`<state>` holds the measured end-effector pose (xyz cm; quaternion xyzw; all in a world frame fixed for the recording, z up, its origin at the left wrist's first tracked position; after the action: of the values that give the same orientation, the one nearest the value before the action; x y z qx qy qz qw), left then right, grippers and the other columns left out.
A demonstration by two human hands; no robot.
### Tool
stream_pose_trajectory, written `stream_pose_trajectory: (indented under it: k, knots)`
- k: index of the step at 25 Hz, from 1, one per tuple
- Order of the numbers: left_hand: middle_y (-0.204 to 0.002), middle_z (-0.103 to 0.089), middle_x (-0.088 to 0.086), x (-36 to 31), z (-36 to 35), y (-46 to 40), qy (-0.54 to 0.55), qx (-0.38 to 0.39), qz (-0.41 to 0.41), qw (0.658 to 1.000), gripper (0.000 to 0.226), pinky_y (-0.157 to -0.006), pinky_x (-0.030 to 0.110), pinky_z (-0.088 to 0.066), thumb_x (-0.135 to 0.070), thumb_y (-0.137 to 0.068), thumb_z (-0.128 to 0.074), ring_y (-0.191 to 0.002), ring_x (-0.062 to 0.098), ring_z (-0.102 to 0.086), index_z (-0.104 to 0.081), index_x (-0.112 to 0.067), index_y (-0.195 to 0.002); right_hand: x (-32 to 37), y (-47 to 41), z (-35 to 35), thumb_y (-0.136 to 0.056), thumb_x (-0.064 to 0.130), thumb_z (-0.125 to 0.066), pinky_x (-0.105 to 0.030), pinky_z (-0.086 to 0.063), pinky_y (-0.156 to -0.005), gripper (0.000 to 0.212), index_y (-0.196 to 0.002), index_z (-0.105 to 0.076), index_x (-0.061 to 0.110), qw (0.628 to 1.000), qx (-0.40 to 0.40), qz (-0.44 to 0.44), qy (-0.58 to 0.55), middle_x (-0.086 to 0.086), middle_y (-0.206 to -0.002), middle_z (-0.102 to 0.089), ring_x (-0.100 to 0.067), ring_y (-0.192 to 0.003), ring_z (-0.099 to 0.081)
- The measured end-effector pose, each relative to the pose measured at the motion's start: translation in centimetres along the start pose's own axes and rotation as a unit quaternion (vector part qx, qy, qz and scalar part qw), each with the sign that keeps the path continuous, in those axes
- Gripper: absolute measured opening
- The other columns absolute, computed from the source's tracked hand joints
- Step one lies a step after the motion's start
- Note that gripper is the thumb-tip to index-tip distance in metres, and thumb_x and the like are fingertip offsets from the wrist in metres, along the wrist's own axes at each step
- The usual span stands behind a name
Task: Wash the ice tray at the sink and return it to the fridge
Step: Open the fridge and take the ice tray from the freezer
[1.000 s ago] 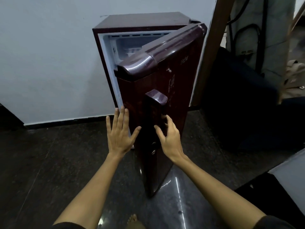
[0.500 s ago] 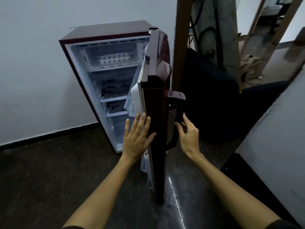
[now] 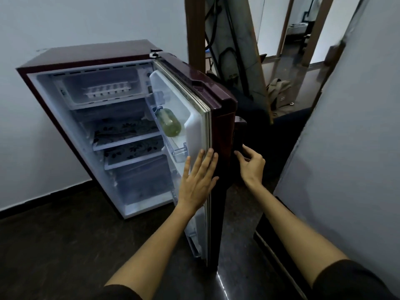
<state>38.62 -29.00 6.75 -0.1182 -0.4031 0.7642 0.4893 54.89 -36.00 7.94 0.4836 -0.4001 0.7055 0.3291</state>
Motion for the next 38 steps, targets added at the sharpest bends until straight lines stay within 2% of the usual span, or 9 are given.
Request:
stream_pose_trajectory:
  k: [6,10,17,21,25,29,32,36,38]
  knots:
    - [-0.159,0.012,0.004,-3.4,-1.7,-3.5,-0.023,0.045,-0.013,0.999,0.096,-0.117,0.048,0.003,-0.033,-0.083,-0.061,-0.147,0.021,0.011,0.004,-0.014,-0.151,-0.3,-4.0,2.6,-0.086,0.016,-0.067,-0.019,-0.043,-0.091,0.041,-0.124,-0.059,0.004,0.998,-0.027,-0.043,0.022,-0.013,-0.121,-0.064,-0.022,-0.114,-0.059]
    - [-0.156,-0.013,0.002,-4.4,-1.8,-4.9,-0.025,0.071,-0.027,0.997,0.094,-0.116,0.049,0.002,-0.035,-0.077,-0.07,-0.143,0.022,-0.013,-0.013,-0.015,-0.149,-0.9,-5.8,3.2,-0.087,0.018,-0.065,-0.025,-0.044,-0.096,0.04,-0.125,-0.059,0.005,0.996,-0.039,-0.065,0.038,-0.013,-0.123,-0.063,-0.022,-0.116,-0.057]
    - [-0.149,-0.039,0.001,-4.9,-0.7,-4.2,0.047,0.095,-0.049,0.993,0.084,-0.113,0.047,-0.022,-0.042,-0.071,-0.075,-0.139,0.02,-0.035,-0.04,-0.013,-0.141,-2.4,-3.7,4.1,-0.09,0.018,-0.061,-0.02,-0.043,-0.085,0.039,-0.127,-0.057,0.006,0.993,-0.092,-0.073,0.029,-0.013,-0.125,-0.061,-0.023,-0.11,-0.061]
    - [-0.149,-0.04,0.002,-3.7,-0.4,-0.3,0.068,0.104,-0.029,0.992,0.081,-0.113,0.047,-0.018,-0.041,-0.076,-0.071,-0.139,0.021,-0.035,-0.033,-0.014,-0.142,-5.9,1.1,4.5,-0.09,0.018,-0.062,-0.028,-0.047,-0.09,0.039,-0.127,-0.057,0.006,0.989,-0.111,-0.097,0.016,-0.012,-0.123,-0.063,-0.025,-0.11,-0.061]
    - [-0.149,-0.039,0.005,-0.3,-0.7,4.2,0.058,0.136,0.025,0.989,0.085,-0.113,0.045,-0.009,-0.042,-0.076,-0.071,-0.139,0.02,-0.024,-0.028,-0.013,-0.144,-8.8,7.1,2.5,-0.089,0.02,-0.064,-0.028,-0.047,-0.09,0.039,-0.126,-0.058,0.008,0.988,-0.083,-0.129,0.02,-0.008,-0.122,-0.064,-0.021,-0.108,-0.061]
    - [-0.147,-0.042,0.007,4.0,-0.2,8.1,0.039,0.173,0.106,0.978,0.087,-0.11,0.047,-0.016,-0.041,-0.075,-0.072,-0.138,0.02,-0.024,-0.028,-0.012,-0.143,-10.6,11.8,-2.5,-0.086,0.021,-0.066,-0.036,-0.051,-0.092,0.038,-0.123,-0.061,0.01,0.989,-0.005,-0.139,0.046,-0.01,-0.119,-0.066,-0.024,-0.107,-0.062]
    - [-0.146,-0.043,0.007,7.4,0.5,10.6,0.013,0.186,0.167,0.968,0.073,-0.109,0.047,-0.018,-0.043,-0.084,-0.056,-0.138,0.02,-0.024,-0.027,-0.012,-0.143,-9.2,13.1,-7.3,-0.086,0.021,-0.067,-0.032,-0.049,-0.091,0.039,-0.123,-0.061,0.008,0.99,0.068,-0.116,0.04,-0.009,-0.122,-0.063,-0.022,-0.11,-0.06]
    - [-0.145,-0.046,0.006,12.0,1.5,12.6,-0.013,0.214,0.249,0.945,0.089,-0.11,0.049,-0.027,-0.039,-0.071,-0.077,-0.135,0.023,-0.039,-0.031,-0.011,-0.141,-4.9,12.3,-14.3,-0.087,0.026,-0.066,-0.034,-0.05,-0.091,0.042,-0.124,-0.06,0.009,0.986,0.154,-0.053,0.026,-0.008,-0.124,-0.062,-0.02,-0.111,-0.058]
    - [-0.146,-0.043,0.006,14.5,1.8,12.9,-0.01,0.211,0.285,0.935,0.089,-0.11,0.049,-0.026,-0.04,-0.072,-0.077,-0.135,0.024,-0.039,-0.03,-0.011,-0.142,-2.5,11.5,-17.8,-0.086,0.027,-0.066,-0.039,-0.05,-0.094,0.043,-0.125,-0.059,0.01,0.982,0.185,-0.03,0.014,-0.007,-0.126,-0.061,-0.02,-0.113,-0.058]
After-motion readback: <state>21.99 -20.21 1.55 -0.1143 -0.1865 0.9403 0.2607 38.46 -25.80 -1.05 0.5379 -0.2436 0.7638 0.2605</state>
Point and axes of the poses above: each hand's wrist, its own y-axis away from the middle knuckle, its own z-axis out of the back of the hand, x = y × z, the point moved 4 cm from there along -y, towards the middle knuckle
